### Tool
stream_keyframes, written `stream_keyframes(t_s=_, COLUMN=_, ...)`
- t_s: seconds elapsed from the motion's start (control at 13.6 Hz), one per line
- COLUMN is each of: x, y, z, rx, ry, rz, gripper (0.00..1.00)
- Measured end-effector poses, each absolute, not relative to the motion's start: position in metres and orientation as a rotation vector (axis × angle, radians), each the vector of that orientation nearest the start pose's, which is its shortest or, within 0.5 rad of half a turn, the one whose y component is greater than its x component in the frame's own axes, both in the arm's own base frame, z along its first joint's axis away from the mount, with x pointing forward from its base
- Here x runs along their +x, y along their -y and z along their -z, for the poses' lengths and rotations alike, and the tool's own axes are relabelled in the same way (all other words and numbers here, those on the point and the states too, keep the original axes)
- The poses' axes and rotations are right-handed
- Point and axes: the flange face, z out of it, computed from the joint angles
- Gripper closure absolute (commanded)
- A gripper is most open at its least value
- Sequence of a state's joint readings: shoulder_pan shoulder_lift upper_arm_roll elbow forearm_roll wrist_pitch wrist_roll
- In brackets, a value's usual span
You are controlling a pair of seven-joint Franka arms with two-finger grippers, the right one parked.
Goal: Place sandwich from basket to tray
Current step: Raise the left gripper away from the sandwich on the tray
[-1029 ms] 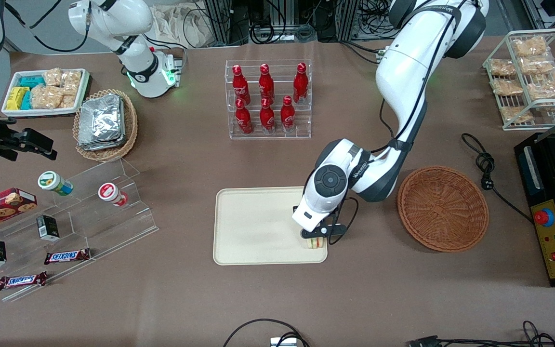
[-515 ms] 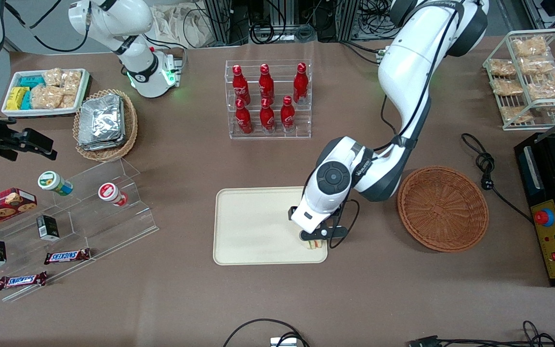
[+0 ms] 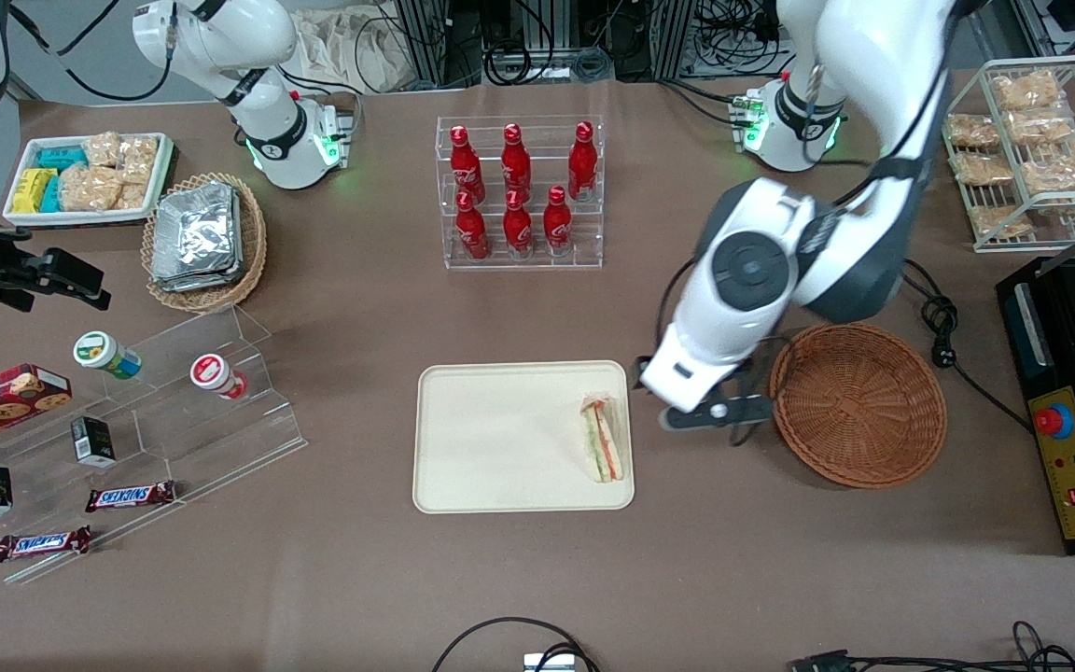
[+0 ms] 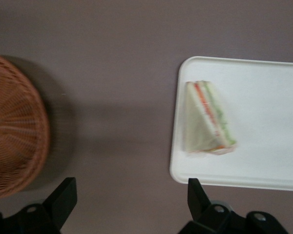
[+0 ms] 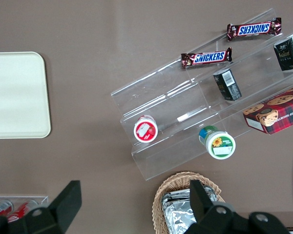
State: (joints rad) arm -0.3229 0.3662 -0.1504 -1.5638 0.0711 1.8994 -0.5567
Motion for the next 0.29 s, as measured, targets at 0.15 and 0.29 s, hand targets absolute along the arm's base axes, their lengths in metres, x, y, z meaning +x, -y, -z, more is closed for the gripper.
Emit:
stream_keyframes(t_s=0.15, x=0.599, y=0.217, z=-0.462, rx=-3.095, ry=0.072, rz=-0.072, gripper=0.00)
stream_keyframes(t_s=0.29, x=0.607, y=0.151, z=-0.491, rx=-3.101, ry=0.066, rz=-0.094, gripper=0.00)
